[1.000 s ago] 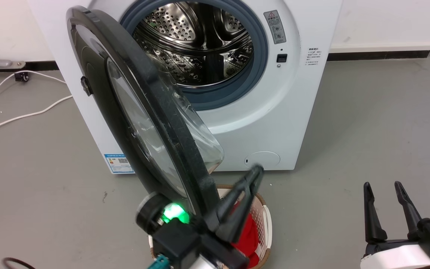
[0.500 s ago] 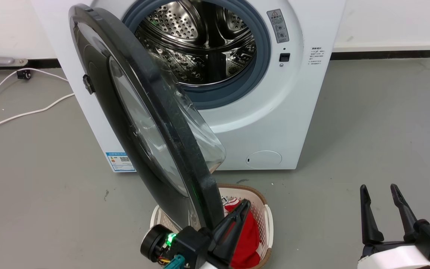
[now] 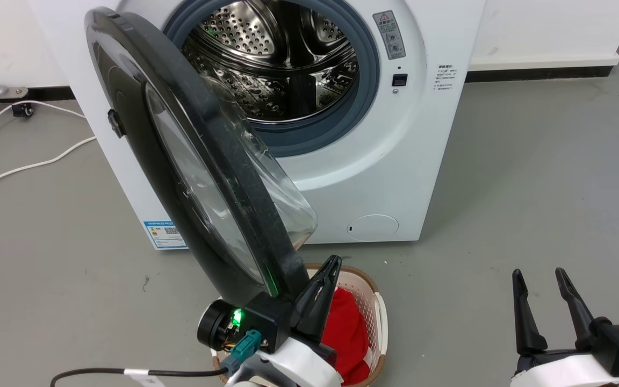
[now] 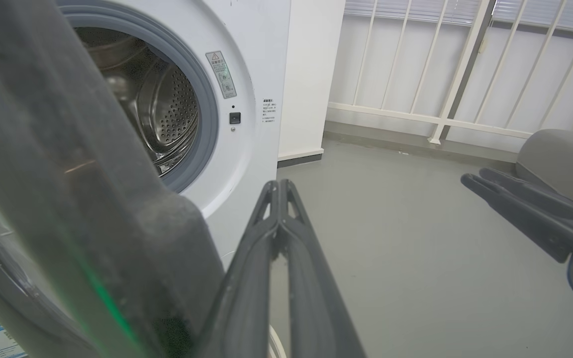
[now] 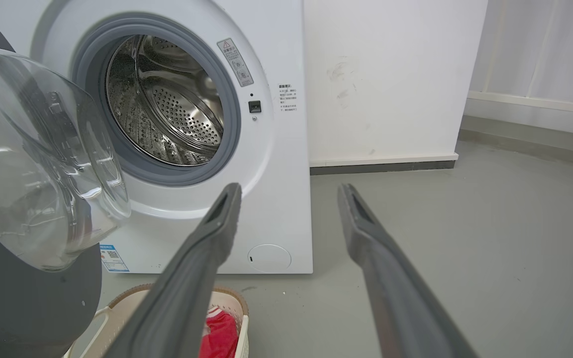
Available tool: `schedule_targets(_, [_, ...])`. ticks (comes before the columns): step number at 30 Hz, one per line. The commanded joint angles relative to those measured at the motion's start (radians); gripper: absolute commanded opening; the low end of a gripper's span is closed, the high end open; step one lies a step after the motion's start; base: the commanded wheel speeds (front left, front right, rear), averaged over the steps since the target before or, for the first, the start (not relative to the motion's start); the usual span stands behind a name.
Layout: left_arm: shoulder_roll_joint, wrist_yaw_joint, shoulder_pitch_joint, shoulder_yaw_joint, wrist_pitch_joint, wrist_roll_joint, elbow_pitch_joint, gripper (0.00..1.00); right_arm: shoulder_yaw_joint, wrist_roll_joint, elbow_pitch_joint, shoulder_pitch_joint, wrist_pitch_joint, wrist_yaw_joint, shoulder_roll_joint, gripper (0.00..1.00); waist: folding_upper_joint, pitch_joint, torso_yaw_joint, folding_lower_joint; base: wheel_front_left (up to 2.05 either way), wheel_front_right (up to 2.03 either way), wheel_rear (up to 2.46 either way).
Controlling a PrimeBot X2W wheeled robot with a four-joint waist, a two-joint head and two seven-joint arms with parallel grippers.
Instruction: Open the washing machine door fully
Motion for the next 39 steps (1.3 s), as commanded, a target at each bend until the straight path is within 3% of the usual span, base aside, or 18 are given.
schedule_targets(1, [0.000,0.003,-0.009,0.004,-0.004,-0.003,0.003,0.00,0.001,0.006,0.001,-0.011,-0.002,-0.001,0.002,1.00,0.0000,0.000,-0.001,0.0000,0.00,0.00,0.00])
schedule_targets(12, [0.007,0.034,-0.024,0.019,-0.022,-0.026,0.080,0.00,0.005,0.014,0.009,-0.010,-0.002,-0.001,0.002,1.00,0.0000,0.001,0.000,0.0000,0.00,0.00,0.00])
schedule_targets(20, [0.039,0.077,0.056,0.021,-0.007,-0.014,0.020,0.00,0.007,0.021,0.013,-0.001,0.000,-0.001,0.002,1.00,0.0000,-0.003,0.026,0.0000,0.00,0.00,0.00])
schedule_targets(30, [0.080,0.119,0.148,0.038,0.003,-0.024,-0.069,0.00,0.002,0.014,-0.001,0.013,0.008,-0.001,0.002,1.00,0.0000,-0.007,0.121,0.0000,0.00,0.00,0.00])
schedule_targets(39, [0.118,0.164,0.221,0.068,0.013,-0.032,-0.139,0.00,-0.005,0.008,-0.015,0.026,0.021,-0.001,0.002,1.00,0.0000,-0.003,0.269,0.0000,0.00,0.00,0.00])
